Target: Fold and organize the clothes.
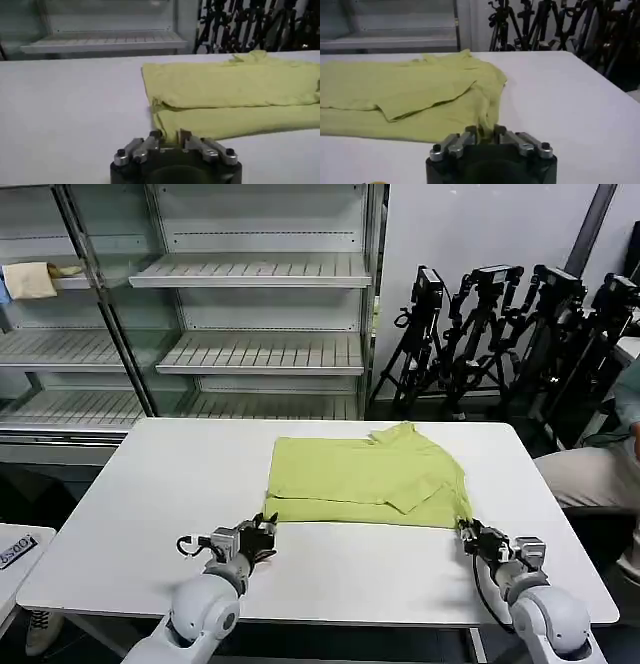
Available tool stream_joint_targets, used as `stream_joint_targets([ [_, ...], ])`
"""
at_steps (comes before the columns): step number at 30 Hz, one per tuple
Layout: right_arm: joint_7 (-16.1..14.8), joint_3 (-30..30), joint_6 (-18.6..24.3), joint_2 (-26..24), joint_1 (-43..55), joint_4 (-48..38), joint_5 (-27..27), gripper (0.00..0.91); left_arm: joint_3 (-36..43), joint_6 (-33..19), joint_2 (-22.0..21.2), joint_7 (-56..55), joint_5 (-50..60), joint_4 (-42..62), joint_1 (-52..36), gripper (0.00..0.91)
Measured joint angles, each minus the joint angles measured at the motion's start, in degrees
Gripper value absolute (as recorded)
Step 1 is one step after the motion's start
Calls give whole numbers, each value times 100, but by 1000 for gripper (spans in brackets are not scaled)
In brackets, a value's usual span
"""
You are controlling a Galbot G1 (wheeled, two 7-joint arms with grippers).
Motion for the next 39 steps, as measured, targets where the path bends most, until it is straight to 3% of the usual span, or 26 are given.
stream_joint_targets([
  [9,-87,211,117,5,-734,639,-93,0,-177,-2,137,91,89,-364,345,0],
  [20,-182,436,403,69,-1870,1508,-389,0,-920,-9,469,214,212,-1348,1670,20],
  [21,-191,434,424,82,-1942,1558,-430,0,-993,-9,483,230,220,-1425,1787,584],
  [22,-195,429,442,94,-2011,1608,-474,0,-1069,-10,501,252,237,-1505,1902,907],
  [23,-197,424,452,105,-2081,1660,-521,393,-1140,-9,521,279,259,-1580,2011,907],
  [24,-202,422,458,111,-2154,1708,-571,907,-1213,-10,537,310,282,-1649,2125,907],
  [32,-292,662,400,33,-2433,2128,-712,907,-1544,-10,545,491,460,-2028,2603,907],
  [39,-122,594,144,-109,-1534,1991,-554,907,-1515,-35,418,601,525,-1966,2220,907],
])
